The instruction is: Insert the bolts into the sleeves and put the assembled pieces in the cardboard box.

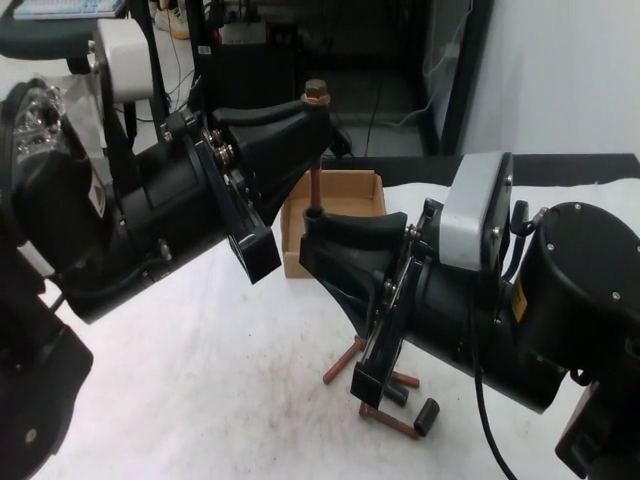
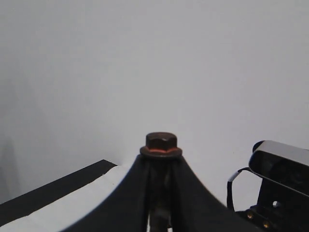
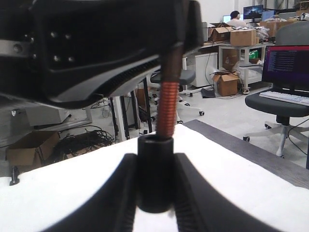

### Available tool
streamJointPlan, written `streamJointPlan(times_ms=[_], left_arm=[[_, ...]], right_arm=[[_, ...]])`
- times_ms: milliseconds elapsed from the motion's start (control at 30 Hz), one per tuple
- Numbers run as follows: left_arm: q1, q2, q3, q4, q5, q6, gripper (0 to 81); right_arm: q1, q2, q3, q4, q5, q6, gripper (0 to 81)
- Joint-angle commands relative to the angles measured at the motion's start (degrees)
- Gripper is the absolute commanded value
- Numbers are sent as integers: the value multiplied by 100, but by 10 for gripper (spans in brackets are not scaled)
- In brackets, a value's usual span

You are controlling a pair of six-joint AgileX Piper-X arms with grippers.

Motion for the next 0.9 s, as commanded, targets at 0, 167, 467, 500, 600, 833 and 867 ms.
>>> streamJointPlan(times_ms=[0,167,467,500,600,833,867], left_arm=[[8,-12,-58,54,18,37,2],[8,-12,-58,54,18,37,2],[8,-12,-58,54,18,37,2],[8,-12,-58,54,18,37,2],[8,-12,-58,54,18,37,2],[8,-12,-58,482,17,37,2],[8,-12,-58,588,17,37,2]], right_arm=[[-22,-42,-31,-125,15,-15,9],[-22,-42,-31,-126,57,-15,9],[-73,-42,-31,-368,289,-15,9],[-72,-42,-31,-458,299,-15,9],[-72,-42,-31,-605,301,-15,9],[-72,-42,-31,-604,286,-15,9],[-72,-42,-31,-604,286,-15,9]])
